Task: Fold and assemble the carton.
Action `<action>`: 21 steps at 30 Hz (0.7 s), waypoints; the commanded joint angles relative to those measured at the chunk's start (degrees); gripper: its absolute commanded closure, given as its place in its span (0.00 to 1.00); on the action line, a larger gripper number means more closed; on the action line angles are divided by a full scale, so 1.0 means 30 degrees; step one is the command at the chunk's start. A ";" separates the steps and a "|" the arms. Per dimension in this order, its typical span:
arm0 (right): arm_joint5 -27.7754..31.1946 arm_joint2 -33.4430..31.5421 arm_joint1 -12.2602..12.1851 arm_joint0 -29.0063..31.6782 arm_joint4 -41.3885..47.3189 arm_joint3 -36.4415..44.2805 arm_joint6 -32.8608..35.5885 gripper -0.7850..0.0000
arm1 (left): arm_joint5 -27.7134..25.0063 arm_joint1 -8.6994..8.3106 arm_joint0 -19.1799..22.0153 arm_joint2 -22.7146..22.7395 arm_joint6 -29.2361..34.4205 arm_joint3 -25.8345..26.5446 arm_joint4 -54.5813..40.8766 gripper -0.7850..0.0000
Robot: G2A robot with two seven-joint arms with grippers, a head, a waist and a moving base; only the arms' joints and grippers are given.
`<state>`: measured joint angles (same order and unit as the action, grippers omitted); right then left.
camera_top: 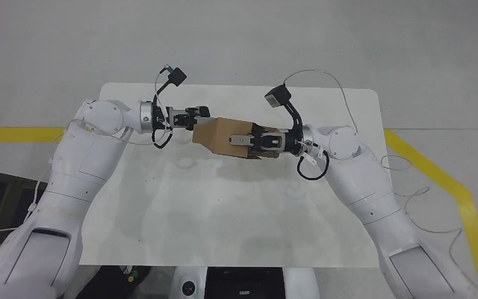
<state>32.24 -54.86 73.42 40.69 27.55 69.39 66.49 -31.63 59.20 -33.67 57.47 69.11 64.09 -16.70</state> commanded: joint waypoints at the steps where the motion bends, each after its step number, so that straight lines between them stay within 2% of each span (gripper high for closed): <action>1: 0.0030 -0.0058 -0.0013 0.0020 -0.0008 -0.0066 0.0013 1.00 | 0.0005 0.0000 -0.0010 0.0006 -0.0003 0.0005 -0.0027 0.00; 9: -0.0084 -0.1245 -0.0403 0.0305 -0.1444 -0.0590 -0.0583 1.00 | 0.0018 -0.0018 0.0022 0.0113 -0.0088 -0.0132 -0.0014 0.00; 15: -0.1170 -0.2209 -0.0846 0.0872 -0.3546 -0.0240 -0.1267 1.00 | 0.0042 -0.0043 0.0036 0.0242 -0.0094 -0.0117 -0.0149 0.00; 21: -0.2245 -0.2302 -0.1022 0.1256 -0.4834 0.0493 -0.1701 1.00 | 0.0012 -0.0097 -0.0050 0.0410 0.0083 0.0190 -0.0350 0.00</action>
<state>25.85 -61.90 70.38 44.37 13.38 70.58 61.51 -31.55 58.94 -33.74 58.63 69.26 64.45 -17.71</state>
